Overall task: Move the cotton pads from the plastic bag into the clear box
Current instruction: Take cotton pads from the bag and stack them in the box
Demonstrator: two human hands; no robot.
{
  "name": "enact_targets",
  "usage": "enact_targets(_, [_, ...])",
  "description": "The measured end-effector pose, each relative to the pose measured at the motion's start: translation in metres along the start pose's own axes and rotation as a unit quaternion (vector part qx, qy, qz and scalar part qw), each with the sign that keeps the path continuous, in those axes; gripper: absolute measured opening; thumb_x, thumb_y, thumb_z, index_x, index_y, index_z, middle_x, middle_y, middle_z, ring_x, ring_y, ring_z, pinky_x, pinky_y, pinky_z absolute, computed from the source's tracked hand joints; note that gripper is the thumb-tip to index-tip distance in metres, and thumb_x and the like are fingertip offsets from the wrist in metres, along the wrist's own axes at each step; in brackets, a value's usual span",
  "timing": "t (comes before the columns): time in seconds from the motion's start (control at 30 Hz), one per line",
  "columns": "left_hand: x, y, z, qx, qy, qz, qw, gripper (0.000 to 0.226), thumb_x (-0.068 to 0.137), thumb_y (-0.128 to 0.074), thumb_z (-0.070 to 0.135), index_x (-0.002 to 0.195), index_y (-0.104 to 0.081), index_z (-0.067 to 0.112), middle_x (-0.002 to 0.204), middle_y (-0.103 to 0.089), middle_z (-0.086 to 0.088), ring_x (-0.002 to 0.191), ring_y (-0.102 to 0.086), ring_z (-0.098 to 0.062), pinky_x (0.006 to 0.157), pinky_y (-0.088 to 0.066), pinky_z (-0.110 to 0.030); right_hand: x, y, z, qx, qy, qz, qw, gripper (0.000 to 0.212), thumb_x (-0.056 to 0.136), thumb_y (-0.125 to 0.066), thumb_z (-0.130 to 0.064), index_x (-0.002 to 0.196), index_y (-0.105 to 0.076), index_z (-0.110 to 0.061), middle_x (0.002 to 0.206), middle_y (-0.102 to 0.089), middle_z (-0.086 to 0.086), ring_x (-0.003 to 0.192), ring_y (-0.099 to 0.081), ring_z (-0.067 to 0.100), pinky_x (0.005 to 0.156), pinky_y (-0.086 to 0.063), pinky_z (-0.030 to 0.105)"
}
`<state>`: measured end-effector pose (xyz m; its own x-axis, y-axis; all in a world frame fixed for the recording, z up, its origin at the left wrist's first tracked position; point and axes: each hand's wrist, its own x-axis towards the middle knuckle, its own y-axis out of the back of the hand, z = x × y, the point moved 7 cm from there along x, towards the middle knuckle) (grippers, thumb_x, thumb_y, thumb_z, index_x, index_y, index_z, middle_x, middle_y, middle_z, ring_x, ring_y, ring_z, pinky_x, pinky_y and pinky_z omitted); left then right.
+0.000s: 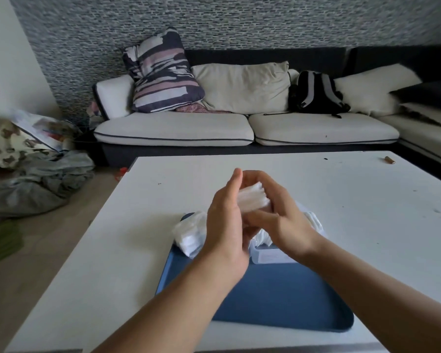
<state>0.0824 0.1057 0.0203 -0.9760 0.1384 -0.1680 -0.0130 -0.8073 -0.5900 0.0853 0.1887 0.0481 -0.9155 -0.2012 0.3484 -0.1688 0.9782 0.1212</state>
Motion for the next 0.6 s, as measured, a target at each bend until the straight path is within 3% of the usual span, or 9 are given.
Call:
enact_targets(0.07, [0.003,0.001,0.0,0.004,0.002,0.0,1.0,0.038,0.096,-0.06,0.041,0.118,-0.069,0.012,0.102,-0.075,-0.009,0.093,-0.075,-0.022,0.069,-0.056,-0.03,-0.001,0.0,-0.001,-0.054,0.025,0.016,0.998,0.04,0.083,-0.062,-0.021,0.123,-0.06,-0.017,0.108,-0.071,0.008,0.104,-0.069,0.026,0.09,-0.057,0.05])
enact_targets(0.13, [0.005,0.004,0.0,0.003,0.007,0.012,1.0,0.036,0.099,-0.058,0.037,0.12,-0.069,0.012,0.102,-0.075,-0.008,0.092,-0.074,-0.021,0.066,-0.056,-0.028,0.0,0.005,-0.001,-0.136,0.055,0.07,0.987,0.036,0.095,-0.051,-0.045,0.12,-0.066,-0.023,0.116,-0.067,-0.004,0.117,-0.062,0.02,0.1,-0.05,0.049])
enact_targets(0.2, [0.001,0.006,-0.001,-0.013,0.017,0.025,0.999,0.034,0.099,-0.058,0.039,0.117,-0.07,0.013,0.101,-0.076,-0.007,0.091,-0.073,-0.02,0.067,-0.057,-0.028,0.001,0.006,-0.001,-0.211,0.089,0.112,0.967,0.041,0.102,-0.039,-0.044,0.117,-0.069,-0.022,0.118,-0.064,-0.01,0.121,-0.057,0.017,0.102,-0.045,0.046])
enact_targets(0.3, [-0.002,0.011,-0.003,-0.042,0.03,0.057,0.997,0.033,0.097,-0.061,0.041,0.111,-0.072,0.012,0.098,-0.077,-0.008,0.088,-0.073,-0.02,0.075,-0.057,-0.03,0.002,0.01,0.004,-0.215,0.074,0.153,0.962,0.04,0.1,-0.038,-0.031,0.127,-0.065,-0.017,0.124,-0.063,-0.008,0.12,-0.057,0.012,0.101,-0.048,0.043])
enact_targets(0.43, [0.0,0.012,0.003,-0.057,0.01,0.048,0.997,0.048,0.095,-0.06,0.05,0.117,-0.07,0.01,0.101,-0.076,-0.01,0.092,-0.073,-0.024,0.086,-0.057,-0.034,0.001,0.001,0.009,-0.147,0.012,0.138,0.979,0.062,0.093,-0.041,-0.06,0.143,-0.051,-0.025,0.139,-0.058,-0.013,0.13,-0.051,-0.001,0.112,-0.043,0.035])
enact_targets(0.5, [-0.001,0.007,0.004,-0.054,0.018,0.01,0.998,0.057,0.091,-0.06,0.056,0.122,-0.07,0.009,0.11,-0.074,-0.012,0.103,-0.073,-0.026,0.096,-0.055,-0.037,0.0,-0.009,0.01,-0.156,0.005,0.105,0.982,0.069,0.088,-0.047,-0.066,0.147,-0.044,-0.03,0.131,-0.063,-0.014,0.124,-0.056,0.0,0.11,-0.045,0.036])
enact_targets(0.57, [-0.002,0.005,0.004,-0.048,0.023,-0.014,0.998,0.05,0.094,-0.06,0.048,0.125,-0.069,0.01,0.116,-0.073,-0.013,0.111,-0.07,-0.027,0.101,-0.052,-0.039,0.0,-0.013,0.01,-0.195,0.018,0.09,0.977,0.064,0.091,-0.051,-0.061,0.147,-0.043,-0.033,0.103,-0.067,-0.021,0.103,-0.062,0.0,0.101,-0.05,0.034])
enact_targets(0.6, [-0.002,0.005,0.004,-0.044,0.025,-0.018,0.999,0.044,0.095,-0.059,0.043,0.125,-0.069,0.012,0.118,-0.073,-0.013,0.111,-0.07,-0.027,0.1,-0.05,-0.039,0.001,-0.011,0.009,-0.199,0.027,0.091,0.975,0.059,0.093,-0.052,-0.056,0.146,-0.044,-0.032,0.1,-0.067,-0.022,0.1,-0.064,0.0,0.097,-0.052,0.033])
